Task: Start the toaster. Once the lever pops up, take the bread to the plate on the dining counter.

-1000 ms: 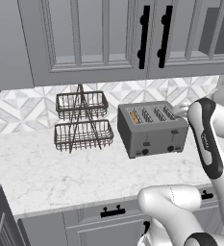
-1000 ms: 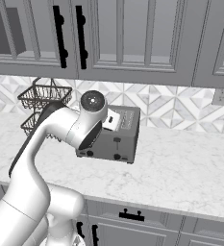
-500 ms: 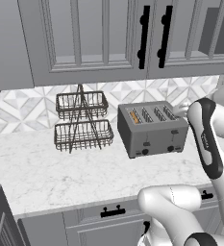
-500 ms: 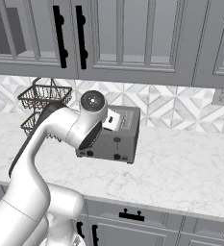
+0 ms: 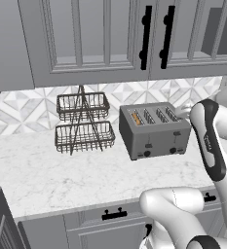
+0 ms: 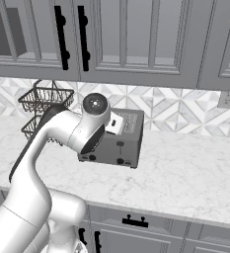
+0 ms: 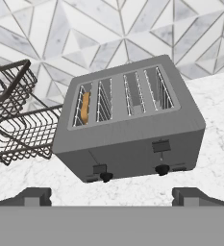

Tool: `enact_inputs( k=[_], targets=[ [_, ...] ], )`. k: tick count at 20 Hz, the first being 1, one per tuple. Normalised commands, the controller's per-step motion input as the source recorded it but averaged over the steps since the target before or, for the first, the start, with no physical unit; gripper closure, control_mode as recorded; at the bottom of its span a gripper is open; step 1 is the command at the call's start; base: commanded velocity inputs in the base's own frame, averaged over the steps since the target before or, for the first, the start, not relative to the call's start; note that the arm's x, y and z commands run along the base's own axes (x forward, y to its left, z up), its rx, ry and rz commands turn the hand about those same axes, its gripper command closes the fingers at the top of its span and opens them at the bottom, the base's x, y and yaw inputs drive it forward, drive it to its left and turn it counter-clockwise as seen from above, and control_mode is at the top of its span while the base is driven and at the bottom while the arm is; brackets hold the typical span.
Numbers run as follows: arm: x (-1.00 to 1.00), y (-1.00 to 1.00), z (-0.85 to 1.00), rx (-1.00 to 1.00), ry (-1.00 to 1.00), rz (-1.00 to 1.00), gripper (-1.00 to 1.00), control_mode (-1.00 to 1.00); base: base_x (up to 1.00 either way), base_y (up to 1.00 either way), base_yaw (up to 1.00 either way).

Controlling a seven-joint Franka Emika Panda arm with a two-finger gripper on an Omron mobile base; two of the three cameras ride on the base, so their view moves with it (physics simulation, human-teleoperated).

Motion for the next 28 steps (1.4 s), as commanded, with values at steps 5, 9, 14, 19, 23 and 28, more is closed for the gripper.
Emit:
enact_inputs(
  k=[5, 9, 14, 19, 23, 28],
  targets=[
    [0.00, 0.00, 0.00, 0.00, 0.00, 0.00, -1.00, -1.00, 0.00, 0.00, 0.00],
    [0.00, 0.00, 0.00, 0.00, 0.00, 0.00, -1.00, -1.00, 0.00, 0.00, 0.00],
    [0.00, 0.00, 0.00, 0.00, 0.00, 0.00, -1.00, -1.00, 0.00, 0.00, 0.00],
    [0.00, 0.00, 0.00, 0.00, 0.00, 0.00, -1.00, -1.00, 0.00, 0.00, 0.00],
    [0.00, 0.00, 0.00, 0.00, 0.00, 0.00, -1.00, -1.00, 0.00, 0.00, 0.00],
    [0.00, 0.00, 0.00, 0.00, 0.00, 0.00, -1.00, -1.00, 0.00, 0.00, 0.00]
  ],
)
